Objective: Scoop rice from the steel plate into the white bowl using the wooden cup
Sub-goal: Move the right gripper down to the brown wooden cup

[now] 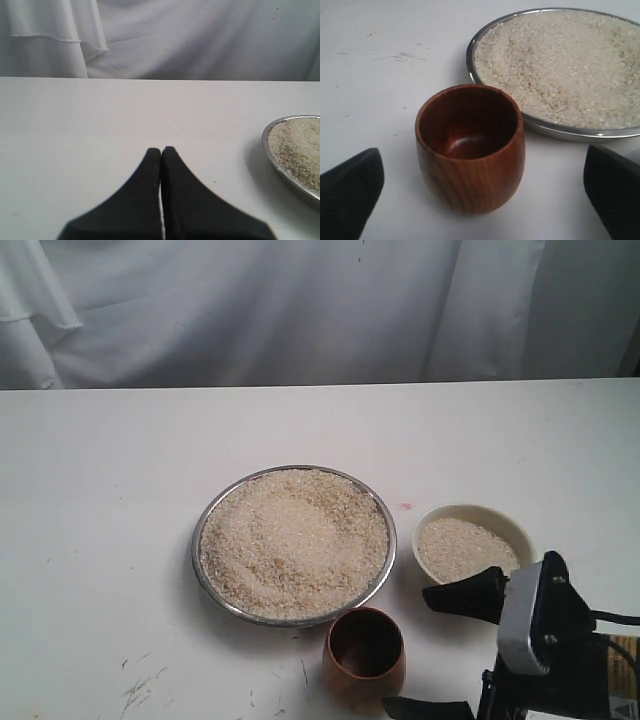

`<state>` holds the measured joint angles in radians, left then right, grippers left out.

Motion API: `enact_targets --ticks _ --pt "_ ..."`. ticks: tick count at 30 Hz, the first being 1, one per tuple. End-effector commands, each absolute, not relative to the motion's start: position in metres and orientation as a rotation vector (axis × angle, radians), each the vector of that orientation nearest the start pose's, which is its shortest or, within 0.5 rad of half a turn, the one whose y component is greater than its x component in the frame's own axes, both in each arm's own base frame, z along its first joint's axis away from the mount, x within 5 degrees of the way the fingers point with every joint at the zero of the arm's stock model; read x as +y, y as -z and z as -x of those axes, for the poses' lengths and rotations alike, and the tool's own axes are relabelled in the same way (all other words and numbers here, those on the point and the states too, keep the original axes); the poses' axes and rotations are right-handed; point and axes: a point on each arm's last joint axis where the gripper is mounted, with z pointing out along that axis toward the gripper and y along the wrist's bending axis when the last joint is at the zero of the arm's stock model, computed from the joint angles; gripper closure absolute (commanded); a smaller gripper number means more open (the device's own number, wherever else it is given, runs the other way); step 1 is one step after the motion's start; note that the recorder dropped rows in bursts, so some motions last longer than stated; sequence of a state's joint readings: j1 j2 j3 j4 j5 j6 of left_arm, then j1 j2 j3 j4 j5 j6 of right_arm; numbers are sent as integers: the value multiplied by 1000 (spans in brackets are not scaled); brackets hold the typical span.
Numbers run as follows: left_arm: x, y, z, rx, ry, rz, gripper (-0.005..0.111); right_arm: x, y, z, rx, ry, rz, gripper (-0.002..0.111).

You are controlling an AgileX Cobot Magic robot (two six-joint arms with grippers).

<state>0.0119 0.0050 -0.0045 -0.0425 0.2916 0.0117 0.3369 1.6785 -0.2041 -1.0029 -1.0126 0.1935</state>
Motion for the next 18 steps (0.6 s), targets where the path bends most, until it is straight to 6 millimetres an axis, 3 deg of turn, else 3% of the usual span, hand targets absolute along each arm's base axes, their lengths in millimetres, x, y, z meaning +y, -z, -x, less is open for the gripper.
enact_targets --ticks 1,8,18 --pt "-1 -187 -55 1768 27 30 107 132 -111 -164 1714 -881 1264 3" --pt "-1 -187 -55 1768 27 30 107 138 -112 -174 1712 -937 1289 3" --pt "-1 -187 -55 1768 27 30 107 154 -106 -173 1743 -789 1333 3"
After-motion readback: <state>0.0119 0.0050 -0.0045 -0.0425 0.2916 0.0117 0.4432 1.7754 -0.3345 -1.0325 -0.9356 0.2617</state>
